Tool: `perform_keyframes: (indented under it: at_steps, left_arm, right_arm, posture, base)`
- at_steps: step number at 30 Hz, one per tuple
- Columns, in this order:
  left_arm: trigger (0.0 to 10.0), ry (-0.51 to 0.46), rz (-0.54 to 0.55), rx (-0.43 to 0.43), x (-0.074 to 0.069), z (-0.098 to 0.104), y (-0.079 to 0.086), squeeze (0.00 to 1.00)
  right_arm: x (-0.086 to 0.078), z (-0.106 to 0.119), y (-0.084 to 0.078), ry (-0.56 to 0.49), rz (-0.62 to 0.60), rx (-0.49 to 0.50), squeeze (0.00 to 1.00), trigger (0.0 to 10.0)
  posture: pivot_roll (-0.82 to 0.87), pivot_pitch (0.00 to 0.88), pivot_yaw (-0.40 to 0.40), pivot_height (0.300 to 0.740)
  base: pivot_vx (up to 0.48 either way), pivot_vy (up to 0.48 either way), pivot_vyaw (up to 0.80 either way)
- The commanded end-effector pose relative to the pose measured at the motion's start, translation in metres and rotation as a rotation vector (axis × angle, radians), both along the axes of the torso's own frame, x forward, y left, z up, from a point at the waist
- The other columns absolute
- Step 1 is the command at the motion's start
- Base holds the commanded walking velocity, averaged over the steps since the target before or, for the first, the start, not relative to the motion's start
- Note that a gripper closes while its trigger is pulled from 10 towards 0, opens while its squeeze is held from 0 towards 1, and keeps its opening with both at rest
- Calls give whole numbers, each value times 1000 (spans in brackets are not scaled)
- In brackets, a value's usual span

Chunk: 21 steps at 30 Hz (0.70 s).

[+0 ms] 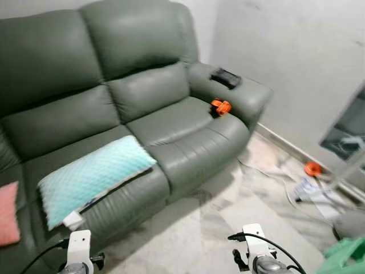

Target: Move the pillow to the sofa

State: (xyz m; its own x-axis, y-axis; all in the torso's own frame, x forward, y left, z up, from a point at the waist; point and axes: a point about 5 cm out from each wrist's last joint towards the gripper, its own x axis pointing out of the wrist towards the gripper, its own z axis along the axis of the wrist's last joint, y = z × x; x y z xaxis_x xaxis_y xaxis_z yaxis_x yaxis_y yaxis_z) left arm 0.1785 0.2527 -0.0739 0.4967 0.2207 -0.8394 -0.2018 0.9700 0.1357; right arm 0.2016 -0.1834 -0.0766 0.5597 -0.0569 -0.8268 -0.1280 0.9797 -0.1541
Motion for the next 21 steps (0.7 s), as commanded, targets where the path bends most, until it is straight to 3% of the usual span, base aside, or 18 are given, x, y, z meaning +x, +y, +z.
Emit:
perform_keyframes:
  at_steps: [1, 21]
  left_arm:
    - [10000, -12, -28, -11, 7, 1, -7, 0]
    - [10000, -4, -42, -6, 6, 0, -9, 0]
  right_arm:
    - [0, 1, -8, 3, -7, -20, 0, 10000]
    - [1, 1, -8, 8, 8, -28, 0, 10000]
  posture:
    - [-82, 0, 16, 740]
    - [-81, 0, 15, 740]
  base:
    - [0, 0, -763]
    - [0, 0, -762]
